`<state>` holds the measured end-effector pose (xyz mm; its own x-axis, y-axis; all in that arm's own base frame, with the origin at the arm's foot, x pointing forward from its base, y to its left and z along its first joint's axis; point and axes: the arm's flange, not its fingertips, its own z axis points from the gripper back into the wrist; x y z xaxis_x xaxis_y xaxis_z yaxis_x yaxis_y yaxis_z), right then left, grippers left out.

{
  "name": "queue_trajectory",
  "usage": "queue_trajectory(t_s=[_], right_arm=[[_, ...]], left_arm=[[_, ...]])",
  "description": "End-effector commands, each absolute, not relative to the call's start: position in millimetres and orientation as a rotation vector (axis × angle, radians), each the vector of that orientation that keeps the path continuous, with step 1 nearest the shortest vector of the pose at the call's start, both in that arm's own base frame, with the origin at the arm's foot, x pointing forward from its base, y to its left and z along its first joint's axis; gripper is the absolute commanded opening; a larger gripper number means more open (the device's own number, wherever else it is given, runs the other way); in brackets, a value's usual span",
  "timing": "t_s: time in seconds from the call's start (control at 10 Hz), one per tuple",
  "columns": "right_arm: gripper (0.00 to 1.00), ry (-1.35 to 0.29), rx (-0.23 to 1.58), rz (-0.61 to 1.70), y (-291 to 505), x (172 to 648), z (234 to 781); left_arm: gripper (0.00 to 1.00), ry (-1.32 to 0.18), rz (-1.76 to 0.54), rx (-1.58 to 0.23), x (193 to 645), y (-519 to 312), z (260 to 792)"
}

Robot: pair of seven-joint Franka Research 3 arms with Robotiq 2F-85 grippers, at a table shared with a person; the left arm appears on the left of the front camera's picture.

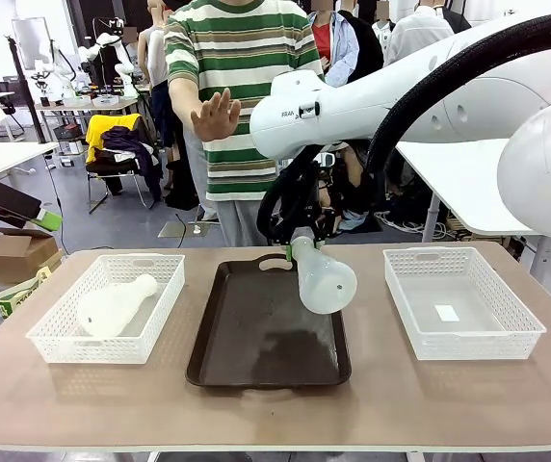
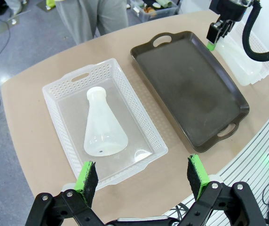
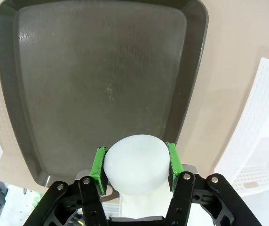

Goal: Prepare the laboratory tools.
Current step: While moving the picked Big flask to the Handle tray indicated by the person, stop as directed by the person, then place the picked Big flask upright in the Handle tray as instructed by the person.

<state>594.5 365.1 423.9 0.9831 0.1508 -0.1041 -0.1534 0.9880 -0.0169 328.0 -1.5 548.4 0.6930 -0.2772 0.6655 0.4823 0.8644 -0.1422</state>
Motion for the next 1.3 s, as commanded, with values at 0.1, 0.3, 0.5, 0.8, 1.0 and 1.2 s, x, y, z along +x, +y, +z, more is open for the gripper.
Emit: queue_trajectory(t_s=[0.1, 0.3, 0.5, 0.8, 1.0, 1.2], right_arm=[[0.00, 0.102, -0.022, 0.152, 362.8, 592.1, 423.2], [0.00, 0.102, -0.022, 0.152, 362.8, 592.1, 423.2], [0.00, 0.102, -0.022, 0.152, 362.8, 592.1, 423.2], [0.00, 0.102, -0.022, 0.152, 362.8, 592.1, 423.2], [0.00, 0.102, -0.022, 0.152, 362.8, 592.1, 423.2], [0.00, 0.102, -0.022, 0.152, 362.8, 592.1, 423.2]], left_arm=[[1.00, -0.680, -0.449, -0.314, 328.1, 2.8, 547.3], [1.00, -0.680, -0.449, -0.314, 328.1, 2.8, 547.3], [1.00, -0.680, -0.449, -0.314, 328.1, 2.8, 547.3], [1.00, -0.680, -0.449, -0.314, 328.1, 2.8, 547.3], [1.00, -0.680, -0.449, -0.314, 328.1, 2.8, 547.3], [1.00, -0.680, -0.449, -0.314, 328.1, 2.8, 547.3]])
